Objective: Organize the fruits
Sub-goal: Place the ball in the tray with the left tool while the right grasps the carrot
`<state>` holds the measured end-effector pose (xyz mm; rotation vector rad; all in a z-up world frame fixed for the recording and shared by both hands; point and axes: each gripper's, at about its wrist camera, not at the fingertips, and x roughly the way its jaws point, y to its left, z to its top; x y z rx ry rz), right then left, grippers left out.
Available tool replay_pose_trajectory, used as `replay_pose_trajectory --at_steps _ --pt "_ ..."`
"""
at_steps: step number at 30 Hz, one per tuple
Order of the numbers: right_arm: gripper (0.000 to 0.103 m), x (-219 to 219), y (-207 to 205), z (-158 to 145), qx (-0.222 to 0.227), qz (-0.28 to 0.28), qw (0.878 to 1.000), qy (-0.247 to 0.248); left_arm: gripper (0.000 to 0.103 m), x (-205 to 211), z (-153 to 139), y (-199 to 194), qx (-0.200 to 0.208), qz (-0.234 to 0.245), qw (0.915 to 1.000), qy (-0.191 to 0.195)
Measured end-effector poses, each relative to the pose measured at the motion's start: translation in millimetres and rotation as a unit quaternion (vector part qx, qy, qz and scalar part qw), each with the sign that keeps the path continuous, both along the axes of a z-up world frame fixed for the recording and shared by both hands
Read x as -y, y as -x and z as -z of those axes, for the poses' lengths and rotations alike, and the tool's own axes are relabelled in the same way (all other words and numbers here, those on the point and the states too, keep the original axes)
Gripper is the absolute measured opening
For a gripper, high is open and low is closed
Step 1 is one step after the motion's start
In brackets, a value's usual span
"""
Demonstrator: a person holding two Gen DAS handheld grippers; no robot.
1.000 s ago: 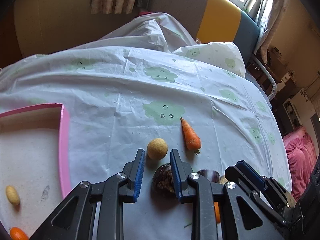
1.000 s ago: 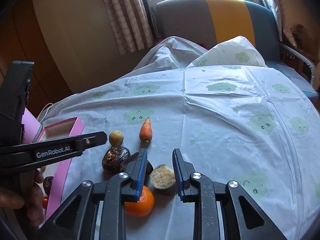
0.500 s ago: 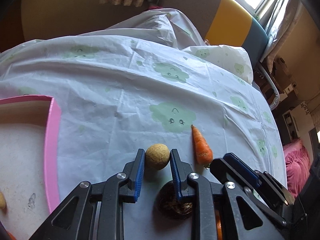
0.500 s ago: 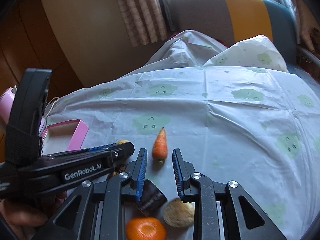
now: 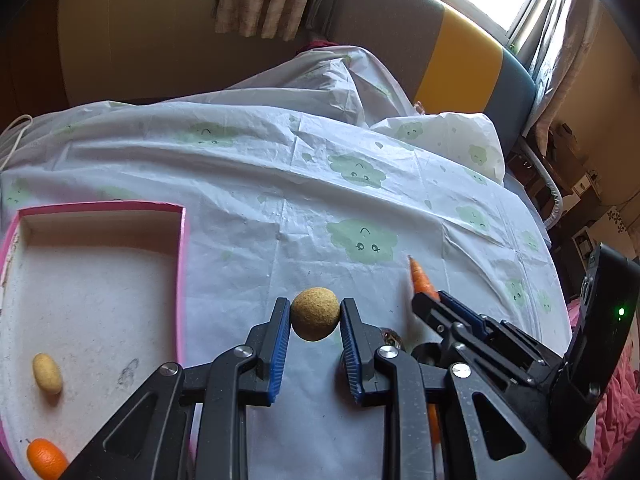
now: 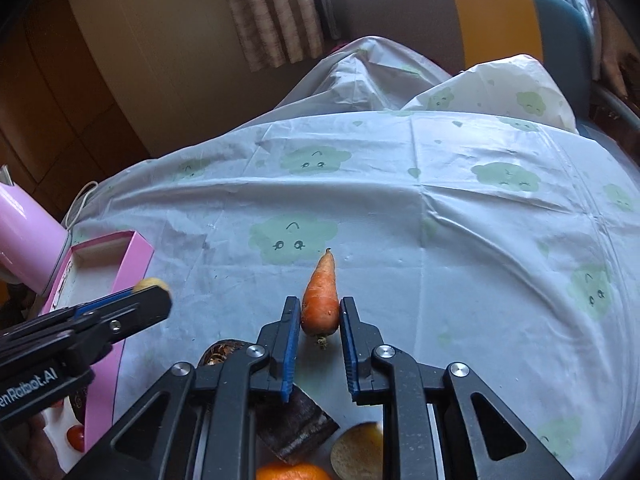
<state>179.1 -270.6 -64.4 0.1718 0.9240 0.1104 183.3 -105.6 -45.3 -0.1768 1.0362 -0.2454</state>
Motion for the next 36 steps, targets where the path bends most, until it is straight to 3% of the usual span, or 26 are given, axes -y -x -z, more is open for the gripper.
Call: replay_pose_trajectory --at_steps 8,16,23,36 --pt "0.020 17.4 25.9 -20.5 0.026 0.044 0.998 0.044 0.025 -18.3 -25.0 25.0 0.028 -0.006 0.9995 -0.010" --pt "0.020 50.0 63.1 -11.1 -0.004 0.096 0.994 0.054 0.025 -44.0 -33.9 56.0 0.039 -0.019 0.9989 -0.017" --pt "0.020 53.3 95.7 0.8 -0.019 0.097 0.994 0.039 0.025 -61.5 -34.7 85.0 0.050 -0.025 0.9981 -0.027" --pt "0.020 33.5 127.7 1.9 -0.015 0.087 0.994 0.063 0.025 -106.0 -24.3 123.9 0.059 -0.047 0.9957 -0.053"
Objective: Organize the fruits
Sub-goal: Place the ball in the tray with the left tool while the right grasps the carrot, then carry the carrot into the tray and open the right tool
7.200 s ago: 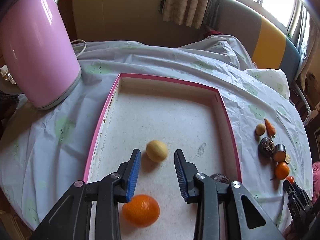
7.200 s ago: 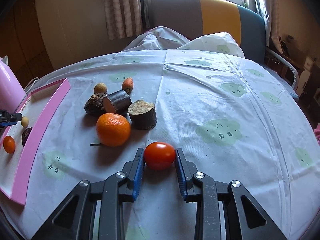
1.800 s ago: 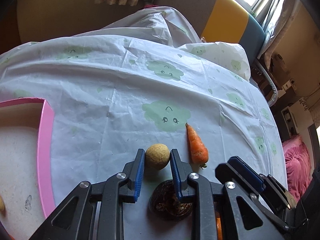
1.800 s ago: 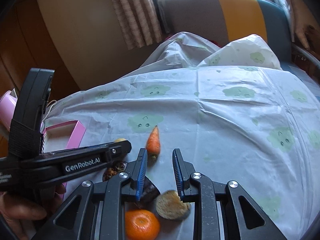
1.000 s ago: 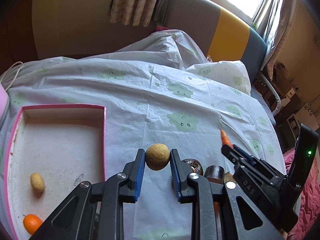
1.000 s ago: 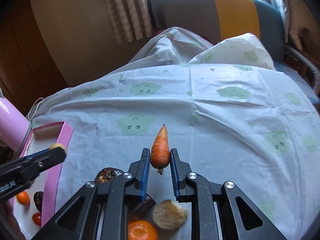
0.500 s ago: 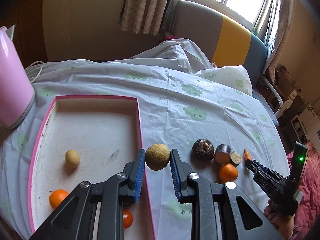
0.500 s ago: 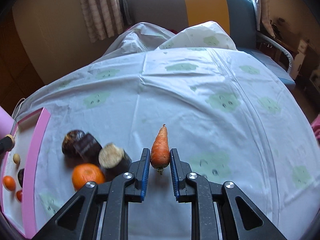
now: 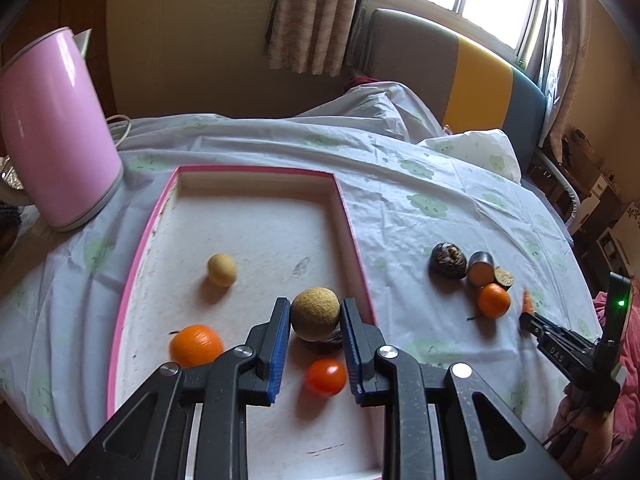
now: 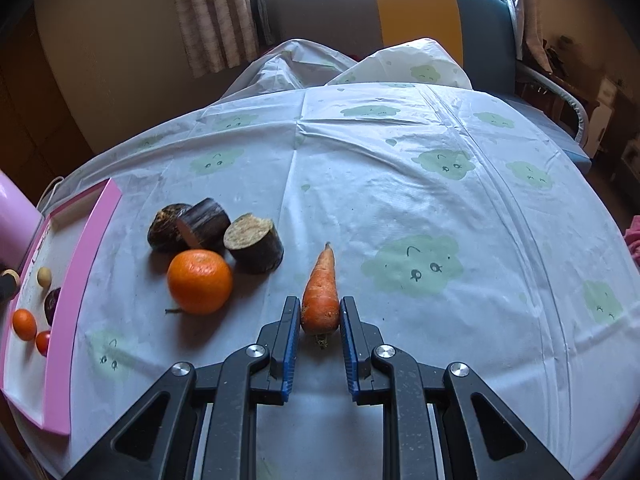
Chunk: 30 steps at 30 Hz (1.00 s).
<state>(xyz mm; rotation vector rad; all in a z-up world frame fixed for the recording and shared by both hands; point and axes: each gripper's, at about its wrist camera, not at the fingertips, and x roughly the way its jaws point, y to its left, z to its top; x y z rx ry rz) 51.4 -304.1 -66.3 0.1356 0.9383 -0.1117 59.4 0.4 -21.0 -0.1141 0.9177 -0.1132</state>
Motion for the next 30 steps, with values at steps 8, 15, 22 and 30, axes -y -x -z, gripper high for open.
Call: replay_pose_trajectory --at_steps 8,15,22,30 --pt "0.020 -2.8 -2.7 4.4 -0.021 0.014 1.000 0.010 0.025 -47.5 17.3 12.9 -0.018 -0.038 0.9989 0.024" --pt "0.020 -4.2 -1.3 5.6 -0.015 0.016 1.000 0.012 0.025 -70.1 18.2 13.5 -0.011 -0.039 0.9983 0.043" --pt "0.020 -9.8 -1.7 5.6 -0.019 0.001 0.999 0.039 0.025 -53.1 18.0 -3.6 -0.002 -0.010 0.9993 0.035" --pt "0.020 -11.4 -0.4 6.1 -0.013 -0.002 0.999 0.046 0.031 -46.9 19.5 -15.0 -0.008 -0.021 0.9994 0.026"
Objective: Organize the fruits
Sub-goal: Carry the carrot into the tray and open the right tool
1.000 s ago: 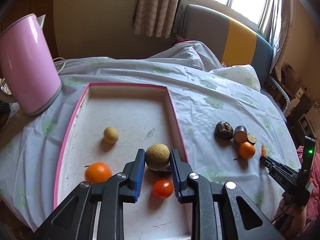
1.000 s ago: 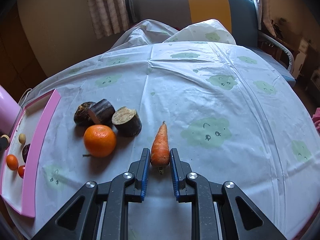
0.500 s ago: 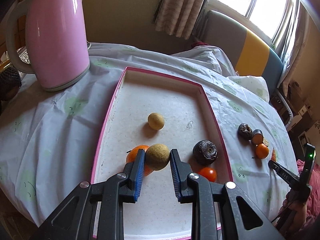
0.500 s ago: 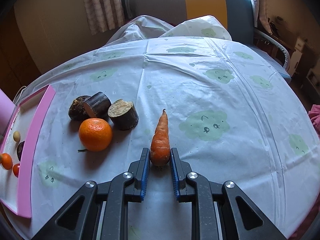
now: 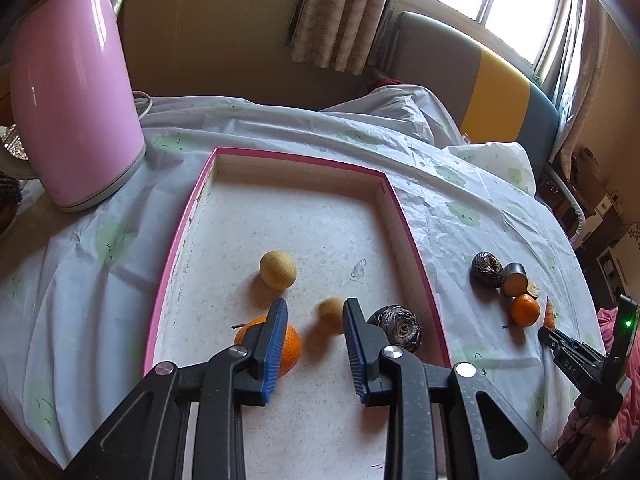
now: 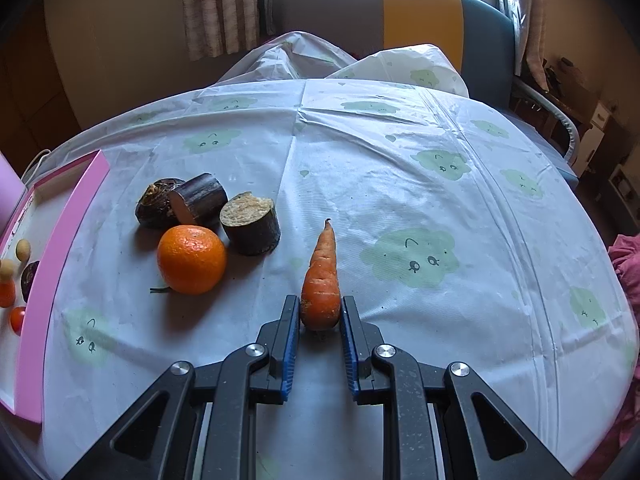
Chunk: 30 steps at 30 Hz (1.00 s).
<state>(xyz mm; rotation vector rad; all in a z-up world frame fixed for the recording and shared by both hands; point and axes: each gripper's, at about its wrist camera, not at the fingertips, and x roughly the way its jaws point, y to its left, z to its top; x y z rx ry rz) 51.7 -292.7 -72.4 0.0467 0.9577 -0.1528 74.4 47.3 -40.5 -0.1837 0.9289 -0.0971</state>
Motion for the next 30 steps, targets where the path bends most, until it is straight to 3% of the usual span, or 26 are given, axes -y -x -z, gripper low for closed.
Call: replay_pose_trajectory --at_steps 13,19,30 --pt "0.020 -0.4 2.1 -0.2 0.005 -0.003 1.000 0.002 0.031 -10.9 -4.3 27.8 -0.007 -0.035 0.9993 -0.010" --pt "0.020 -1.3 10.3 -3.4 0.010 -0.007 1.000 -0.026 0.031 -10.0 -9.9 38.0 0.008 -0.036 0.9989 -0.029" --pt "0.020 -60.6 26.3 -25.2 0.036 -0.106 0.991 -0.072 0.031 -12.6 -11.8 44.4 0.015 -0.039 0.9984 -0.038"
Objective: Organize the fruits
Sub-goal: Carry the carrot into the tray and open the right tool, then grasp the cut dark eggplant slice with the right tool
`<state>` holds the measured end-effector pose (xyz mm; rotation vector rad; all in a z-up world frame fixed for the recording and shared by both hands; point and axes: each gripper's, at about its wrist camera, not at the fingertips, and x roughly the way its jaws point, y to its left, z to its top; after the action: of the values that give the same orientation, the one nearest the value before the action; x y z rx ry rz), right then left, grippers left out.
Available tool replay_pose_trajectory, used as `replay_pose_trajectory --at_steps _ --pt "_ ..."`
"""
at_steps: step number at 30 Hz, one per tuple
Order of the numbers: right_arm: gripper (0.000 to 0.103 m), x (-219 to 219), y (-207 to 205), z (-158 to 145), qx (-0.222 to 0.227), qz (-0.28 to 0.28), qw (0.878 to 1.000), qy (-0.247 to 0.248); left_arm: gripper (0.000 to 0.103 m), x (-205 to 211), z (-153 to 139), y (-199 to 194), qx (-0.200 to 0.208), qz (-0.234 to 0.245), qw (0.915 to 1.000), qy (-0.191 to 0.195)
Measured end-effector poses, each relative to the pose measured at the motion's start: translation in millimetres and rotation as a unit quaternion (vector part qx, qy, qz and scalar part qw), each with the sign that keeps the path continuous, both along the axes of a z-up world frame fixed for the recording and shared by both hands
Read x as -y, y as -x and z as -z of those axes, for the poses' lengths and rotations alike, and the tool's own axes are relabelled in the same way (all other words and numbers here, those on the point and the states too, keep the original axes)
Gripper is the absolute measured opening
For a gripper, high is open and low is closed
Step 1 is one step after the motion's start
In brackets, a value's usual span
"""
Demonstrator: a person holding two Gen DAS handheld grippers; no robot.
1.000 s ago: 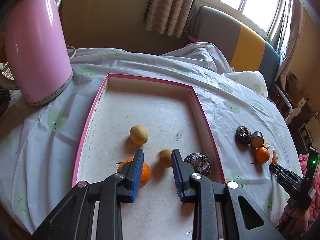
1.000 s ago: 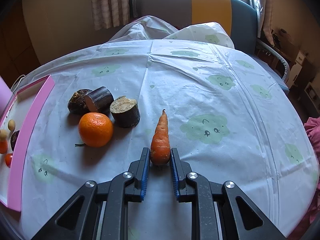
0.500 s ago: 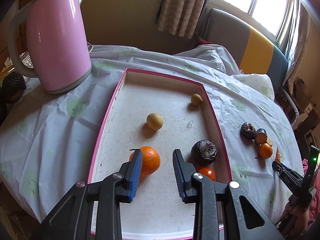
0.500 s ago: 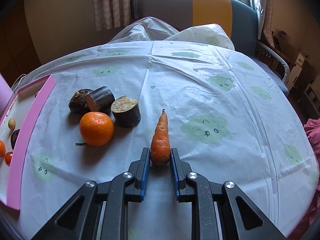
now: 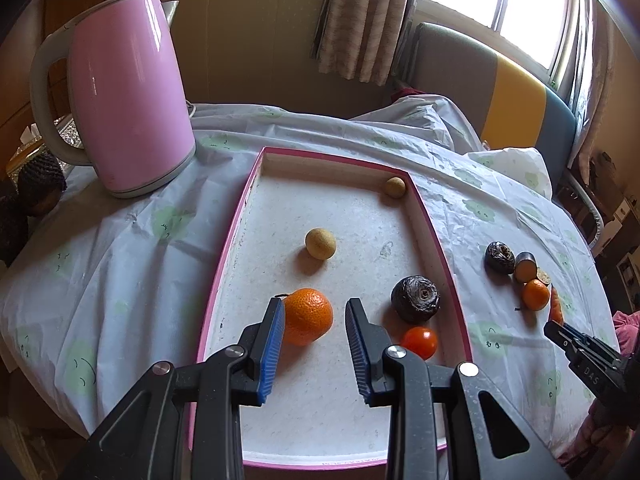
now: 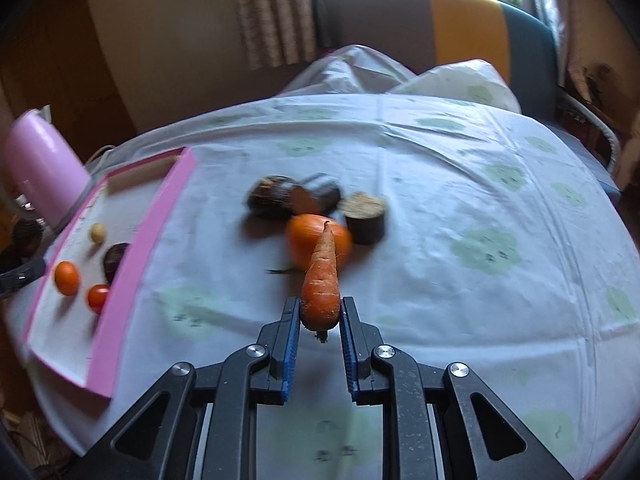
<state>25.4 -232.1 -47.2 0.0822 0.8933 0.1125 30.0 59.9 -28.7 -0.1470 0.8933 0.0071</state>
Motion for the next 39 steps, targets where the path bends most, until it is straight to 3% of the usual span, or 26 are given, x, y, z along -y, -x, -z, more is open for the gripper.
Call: replay_pose_trajectory --at_steps 10,18,27,39 --pt "0.020 -94.2 -6.6 -17.0 0.001 -0.142 0.989 -0.046 0.031 -4.6 -0.9 4.1 0.007 -0.003 1.0000 0.000" --pt "0.020 -155.9 -34.5 -13.1 -0.020 -0.189 0.980 -0.064 0.032 -17.8 0.8 5.5 0.007 -0.020 0.9998 0.003" --pt "0.022 -176.7 -42.2 -7.0 -0.021 -0.187 0.981 -0.051 0.031 -24.4 1.8 7.1 0.006 -0.024 0.9996 0.009" --pt "0.022 -101.7 -12.3 -18.1 0.023 -0.082 0.996 -0.040 0.031 -4.9 0.7 9.7 0.007 0.004 0.9999 0.008"
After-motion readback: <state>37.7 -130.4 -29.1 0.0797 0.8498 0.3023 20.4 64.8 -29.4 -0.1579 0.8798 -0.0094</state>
